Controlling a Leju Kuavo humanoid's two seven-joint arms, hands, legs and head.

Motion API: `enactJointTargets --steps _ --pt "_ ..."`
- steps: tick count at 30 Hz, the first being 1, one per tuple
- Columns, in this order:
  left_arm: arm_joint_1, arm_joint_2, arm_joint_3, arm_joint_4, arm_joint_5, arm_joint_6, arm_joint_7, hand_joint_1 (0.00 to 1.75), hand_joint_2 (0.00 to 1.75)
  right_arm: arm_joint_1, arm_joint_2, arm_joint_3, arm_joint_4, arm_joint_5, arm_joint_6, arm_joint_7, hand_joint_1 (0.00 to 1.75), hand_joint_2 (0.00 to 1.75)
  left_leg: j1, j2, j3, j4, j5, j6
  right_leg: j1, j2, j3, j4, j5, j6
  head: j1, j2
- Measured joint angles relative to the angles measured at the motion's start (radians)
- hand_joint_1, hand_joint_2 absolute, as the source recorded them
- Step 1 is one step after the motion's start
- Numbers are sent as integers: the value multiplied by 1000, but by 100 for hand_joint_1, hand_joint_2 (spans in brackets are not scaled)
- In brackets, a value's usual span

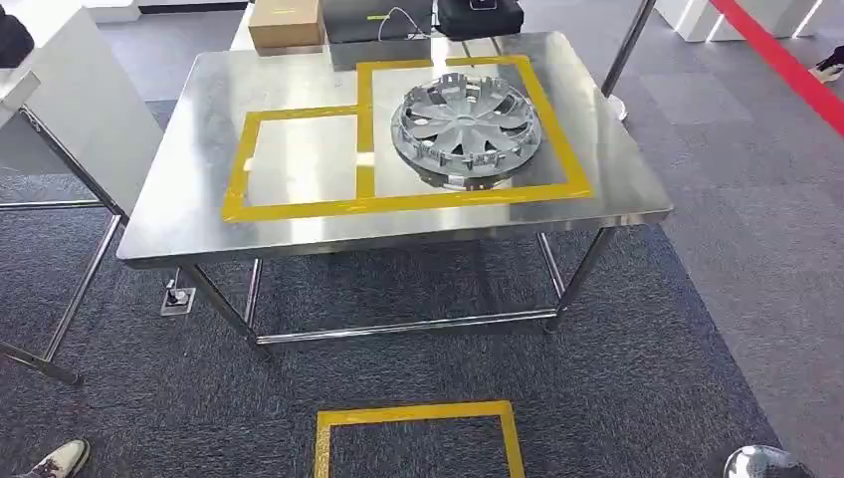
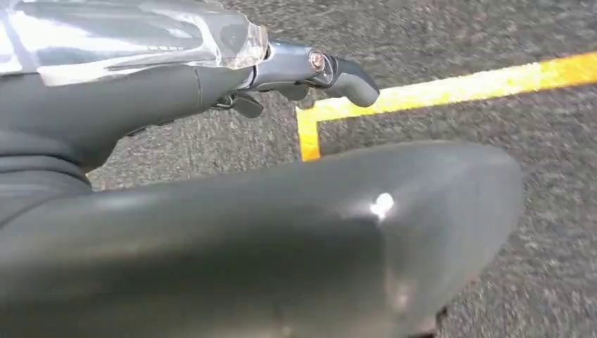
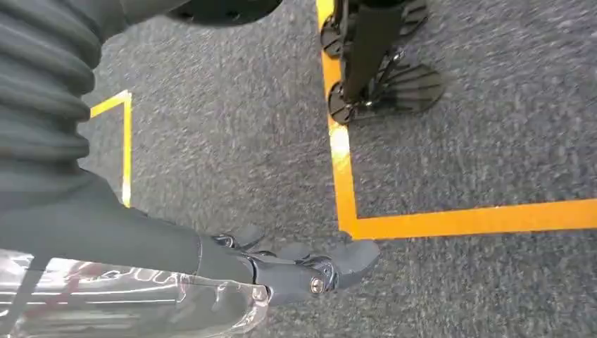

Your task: Take the parts from the cabinet and place them on the table.

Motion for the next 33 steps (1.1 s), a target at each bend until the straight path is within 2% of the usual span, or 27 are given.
enactJointTargets --steps 1,2,5,6,7,8,9,10,11,12,15,16,17,19,20,21,22,23,24,25,26,27,29,30,31,32,33 --pt "0 0 0 0 -1 0 0 0 0 -4 -2 -6 3 1 -2 -2 0 0 10 6 -4 -8 13 6 -2 1 -5 12 -14 5 -1 0" --pt "-3 1 0 0 -2 0 0 0 0 -6 1 -8 6 2 -3 -2 0 0 10 5 -14 -8 19 13 -1 0 -20 43 -55 12 5 0" --pt "-3 3 0 0 -5 1 0 0 0 -13 1 -21 10 5 -5 -3 0 0 10 8 -46 -6 41 16 -7 0 -100 275 -201 27 13 0" --pt "-3 3 0 0 -5 2 0 0 0 -13 1 -23 11 5 -5 -3 0 0 10 9 -57 -5 49 15 -8 0 -106 320 -210 31 13 0" --pt "-3 3 0 0 -5 3 0 0 0 -12 1 -24 12 6 -6 -3 0 0 10 9 -66 -5 57 14 -9 0 -89 314 -194 32 13 0" --pt "-3 3 0 0 -6 3 0 0 0 -13 0 -24 12 6 -6 -2 0 0 11 9 -77 -3 65 11 -12 0 -49 262 -158 32 13 0" --pt "-3 3 0 0 -6 3 1 0 0 -15 0 -26 12 7 -8 -1 0 0 13 9 -88 0 72 7 -14 0 13 169 -116 32 13 0" --pt "-3 2 0 0 -9 3 3 0 0 -19 0 -27 12 9 -8 2 0 0 14 9 -97 6 78 1 -18 0 81 66 -91 34 13 0" --pt "-4 3 0 0 -9 3 3 0 0 -24 0 -28 12 9 -8 5 0 0 8 8 -104 15 83 -6 -20 1 132 -17 -110 36 14 0" --pt "-4 3 0 0 -9 3 4 0 0 -26 1 -29 13 9 -8 6 0 0 8 8 -109 18 89 -12 -15 10 132 -21 -104 22 11 0" --pt "-3 2 0 0 -10 4 7 0 0 -23 3 -31 17 11 -8 9 0 0 9 4 -112 14 112 -30 -11 8 111 -18 -94 -3 6 0" --pt "1 3 0 0 -10 4 7 0 0 -24 6 -31 20 13 -8 9 0 0 14 2 -117 20 99 -35 -17 2 101 -19 -83 -15 8 0" --pt "2 3 0 0 -10 5 7 0 0 -25 5 -31 20 15 -8 10 0 0 14 1 -129 52 36 -41 -17 1 89 -20 -71 -25 3 0" --pt "1 3 0 0 -10 6 7 0 0 -24 5 -31 20 16 -8 10 0 0 14 0 -163 189 -96 -48 -15 -1 59 -18 -48 -30 -1 0" --pt "1 3 0 0 -10 6 7 0 0 -23 5 -31 21 17 -8 10 0 0 14 0 -176 259 -133 -49 -14 -1 44 -17 -37 -30 -1 0" --pt "1 3 1 0 -10 6 6 0 0 -23 6 -31 21 17 -8 10 0 0 14 0 -181 313 -140 -49 -13 -2 29 -15 -25 -29 -1 0" --pt "1 3 0 0 -10 6 6 0 0 -22 6 -31 21 17 -8 10 0 0 14 0 -165 326 -115 -47 -12 -3 13 -13 -14 -28 -3 0" --pt "1 3 0 0 -11 6 6 0 0 -23 6 -31 21 17 -7 11 0 0 14 0 -131 297 -77 -44 -11 -3 0 -10 -4 -26 -3 0" --pt "0 3 0 0 -12 6 6 0 0 -23 6 -32 21 18 -7 11 0 0 13 0 -79 234 -43 -40 -10 -3 -11 -8 4 -24 -3 0" --pt "-1 4 0 0 -16 6 6 0 0 -23 6 -32 21 18 -7 11 0 0 10 -2 -11 140 -28 -30 -8 -2 -20 -8 12 -22 -3 0" --pt "-3 9 0 -2 -20 6 6 0 0 -24 10 -32 21 18 -7 11 0 0 7 -7 64 42 -41 -21 -7 -2 -23 -7 20 -18 -2 0" --pt "-4 9 0 -2 -21 6 6 0 0 -24 10 -32 21 18 -7 10 0 0 2 -6 101 -23 -49 -18 -3 -1 -28 -4 26 -12 -3 0" --pt "-7 9 0 -1 -22 6 6 0 0 -26 10 -32 21 18 -7 10 0 0 -1 -6 92 -32 -57 -14 -4 -4 -40 -5 43 0 -4 0" --pt "-7 10 0 -1 -23 6 5 0 0 -25 10 -32 21 18 -7 10 0 0 0 -6 77 -34 -53 -7 -4 -4 -45 -6 49 7 -2 0" --pt "-4 8 0 -1 -25 6 1 0 0 -24 8 -33 21 18 -8 8 0 0 10 1 70 -38 -39 5 -7 -3 -53 3 46 9 -1 0" --pt "-4 8 0 -1 -26 6 0 0 0 -23 10 -35 22 18 -8 8 0 0 7 0 60 -38 -32 13 -7 -2 -66 29 6 15 0 0" --pt "-4 9 0 -1 -27 6 0 0 0 -23 10 -37 22 18 -8 7 0 175 7 3 51 -38 -22 17 -8 -2 -85 84 -58 21 10 0"
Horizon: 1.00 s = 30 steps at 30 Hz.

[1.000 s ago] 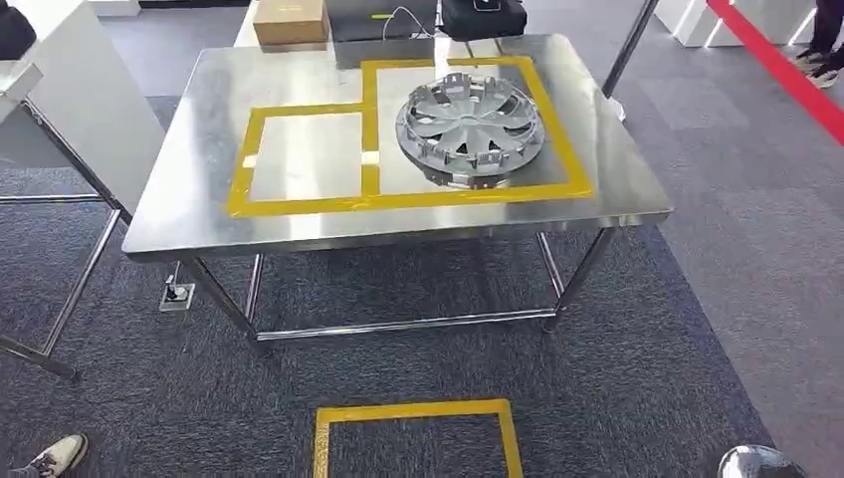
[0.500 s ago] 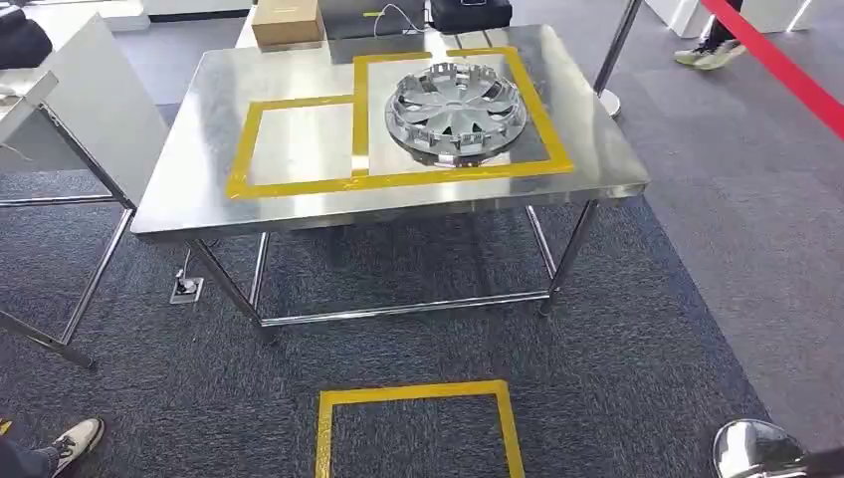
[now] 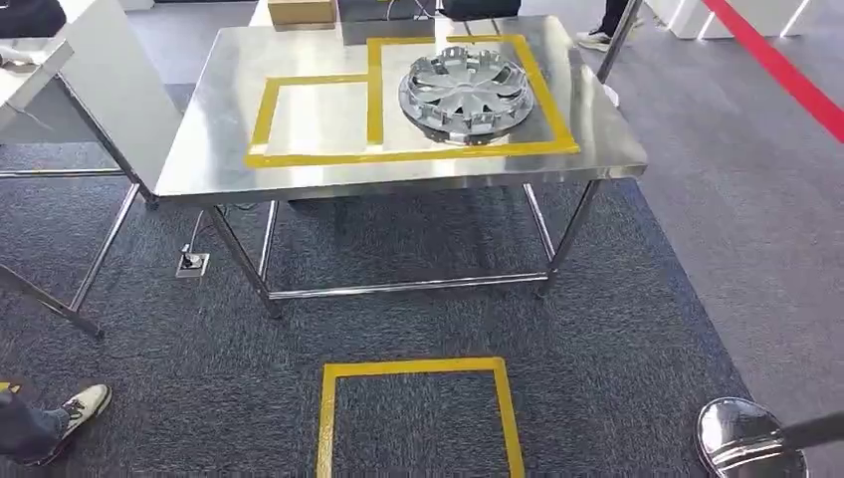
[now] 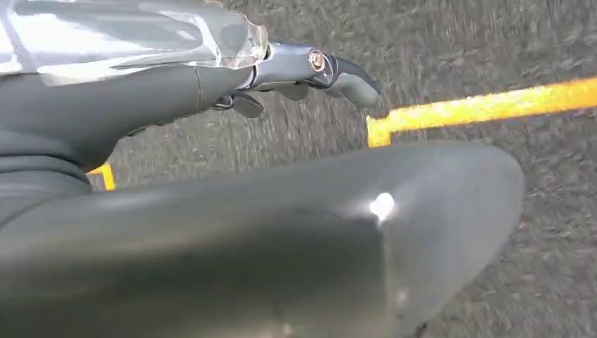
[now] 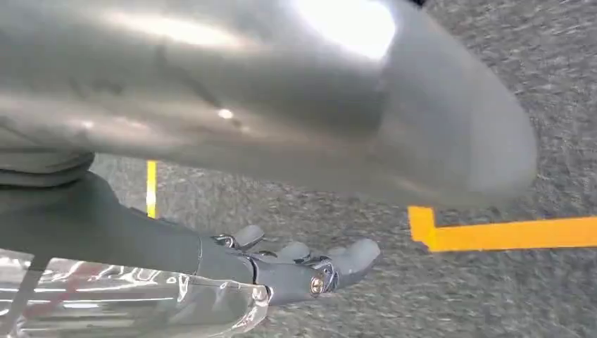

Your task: Take the parts from the cabinet and place them on the table.

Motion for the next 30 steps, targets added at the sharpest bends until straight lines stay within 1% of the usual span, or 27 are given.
enactJointTargets --steps 1,2,3,4,5,6,7,8,9,10,11,12,13,14,16,18,21,24,25,28,30 --pt "1 -1 0 0 0 0 1 0 0 0 -1 -2 0 0 0 -1 0 175 -1 2 -10 1 9 0 0 0 -24 78 -59 6 2 0" --pt "2 -1 0 0 -1 0 3 0 0 0 -1 -3 0 0 0 -2 0 175 -1 5 -21 1 17 1 0 0 -46 156 -94 10 2 0" --pt "2 -1 0 0 -3 0 3 0 0 1 -2 -6 0 0 0 -2 0 175 -2 8 -32 3 26 0 0 0 -60 221 -98 12 2 0" --pt "2 0 0 0 -3 3 5 0 0 2 -1 -9 0 0 0 -3 0 175 -1 10 -41 4 33 -1 0 0 -50 234 -75 12 2 0" --pt "3 0 0 0 -4 7 8 0 0 4 -2 -10 1 0 1 -3 0 175 -1 12 -49 7 38 -3 -1 0 -15 200 -37 11 2 0" --pt "2 0 0 0 -6 15 14 0 175 4 -2 -11 1 0 2 -3 0 175 0 12 -56 11 42 -7 -2 0 38 126 -6 10 2 0" --pt "2 -1 0 0 -12 34 24 0 175 3 -2 -11 1 0 3 -3 0 175 1 12 -62 18 44 -10 -2 0 110 18 12 8 2 0" --pt "1 -2 0 0 -19 55 36 0 175 1 -2 -11 1 0 4 -3 0 175 -3 13 -64 27 44 -13 -2 0 178 -80 1 6 3 0" --pt "0 -3 -1 0 -29 71 47 0 175 0 -2 -11 1 3 5 -4 0 175 -6 13 -72 37 46 -18 0 3 186 -108 -7 -2 2 0" --pt "0 -3 -2 0 -37 83 55 0 175 -1 -1 -11 1 7 8 -5 0 175 -7 14 -74 40 50 -24 0 2 173 -106 -7 -4 0 0" --pt "-1 -3 -2 0 -42 93 59 0 175 0 1 -11 1 8 10 -5 0 175 -8 13 -77 45 44 -21 -3 2 172 -109 -8 -9 0 0" --pt "-1 -3 -2 0 -48 102 61 0 175 1 3 -12 2 10 11 -3 0 175 -9 12 -80 43 44 0 -1 1 170 -107 -8 -11 -2 0" --pt "0 -3 -3 0 -50 115 66 0 175 2 4 -12 3 11 11 -2 0 175 -8 12 -80 42 46 4 1 1 170 -107 -7 -15 -3 0" --pt "-1 -4 -3 0 -51 126 69 0 175 1 4 -12 3 13 11 1 0 175 -7 11 -80 41 50 4 3 1 169 -106 -4 -19 -3 0" --pt "-1 -6 -3 0 -52 135 73 0 175 1 7 -12 4 15 13 4 0 175 -5 11 -81 38 58 2 7 0 167 -106 -1 -24 -4 0" --pt "-1 -8 -3 0 -51 140 74 0 175 1 9 -12 5 16 19 6 0 175 -3 10 -81 36 66 -9 9 -1 164 -104 2 -28 -3 0" --pt "-1 -9 -2 0 -48 145 75 0 175 1 10 -12 6 16 24 10 0 175 -3 10 -87 35 71 -21 10 -2 157 -100 2 -29 -3 0" --pt "-1 -10 -1 0 -43 158 91 0 175 1 13 -12 7 21 31 21 0 175 -3 10 -89 35 72 -26 10 -2 154 -99 2 -30 -3 0" --pt "-1 -11 -1 0 -43 172 100 0 175 1 14 -12 7 23 33 23 0 175 -3 10 -90 35 73 -30 10 -2 154 -99 2 -30 -3 0" --pt "0 -13 -3 0 -26 182 109 0 175 3 16 -11 7 13 54 24 0 175 -3 10 -92 36 72 -30 8 -2 153 -99 2 -30 -3 0" --pt "8 -8 -32 -7 4 168 117 0 175 14 15 9 7 -15 64 24 0 175 -4 9 -93 37 72 -31 7 -2 152 -99 2 -30 -3 0"
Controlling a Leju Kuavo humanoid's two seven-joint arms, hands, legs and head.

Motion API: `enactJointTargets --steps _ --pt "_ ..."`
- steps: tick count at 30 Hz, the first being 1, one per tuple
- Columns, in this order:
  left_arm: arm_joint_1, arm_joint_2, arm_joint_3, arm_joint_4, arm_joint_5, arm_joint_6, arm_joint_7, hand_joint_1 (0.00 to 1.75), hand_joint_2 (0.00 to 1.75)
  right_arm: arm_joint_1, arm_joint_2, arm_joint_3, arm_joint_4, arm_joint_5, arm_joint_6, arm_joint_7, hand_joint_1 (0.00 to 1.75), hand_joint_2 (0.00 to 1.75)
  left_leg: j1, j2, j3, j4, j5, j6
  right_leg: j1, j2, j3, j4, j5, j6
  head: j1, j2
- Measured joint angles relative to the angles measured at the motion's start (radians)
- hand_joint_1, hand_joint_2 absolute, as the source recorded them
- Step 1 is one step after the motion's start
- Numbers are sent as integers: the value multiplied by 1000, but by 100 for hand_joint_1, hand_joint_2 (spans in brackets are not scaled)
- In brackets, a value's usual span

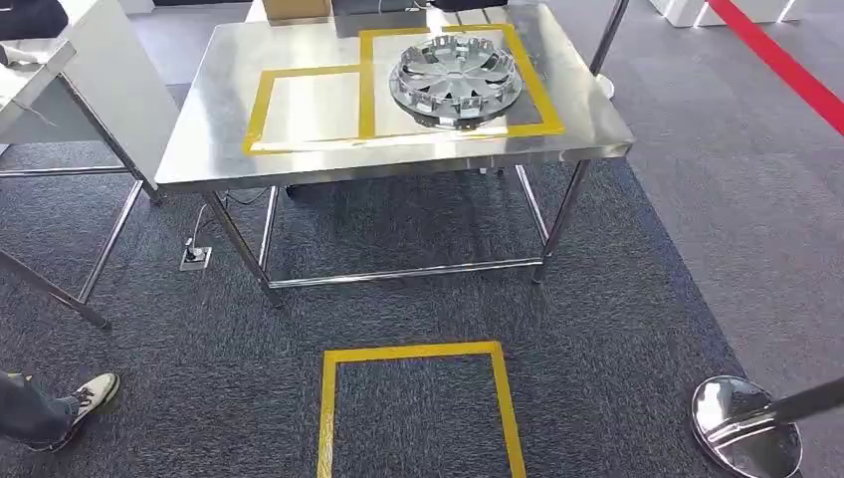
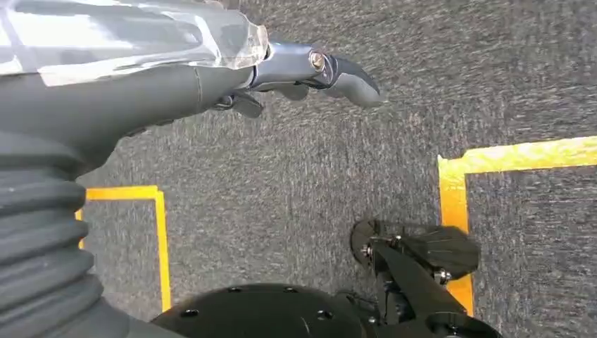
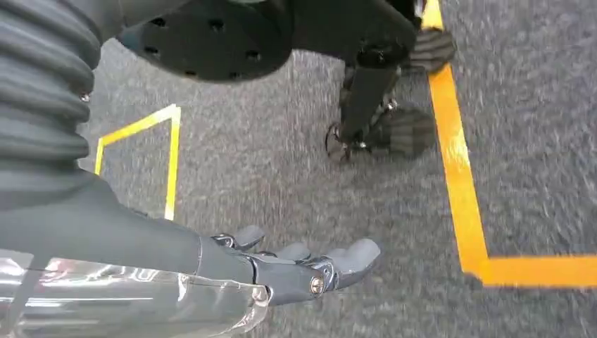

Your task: Take the parts from the cabinet and place them on the table.

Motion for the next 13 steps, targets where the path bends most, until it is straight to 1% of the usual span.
enactJointTargets --steps 1,2,3,4,13 --pt "4 3 -14 -3 15 -7 4 0 175 8 -2 11 -2 -14 1 0 0 175 0 -1 -1 0 0 0 0 0 -1 0 0 0 0 0" --pt "8 7 -29 -6 32 -16 9 0 175 15 -2 22 -2 -29 2 0 0 0 0 -1 -2 1 0 0 0 -1 -2 0 0 0 0 0" --pt "13 11 -43 -11 50 -24 13 0 175 22 -5 34 -4 -45 4 0 0 0 -1 -1 -3 1 0 0 -1 -1 -2 0 0 0 0 0" --pt "18 14 -59 -16 69 -34 18 0 0 28 -6 46 -7 -64 8 0 0 0 -1 -1 -4 2 0 0 -1 -1 -2 0 0 0 0 0" --pt "71 54 -228 -61 241 -123 63 0 0 94 -29 184 -48 -226 26 2 0 0 -1 -1 -5 3 0 0 -2 -1 -3 0 0 1 0 0"
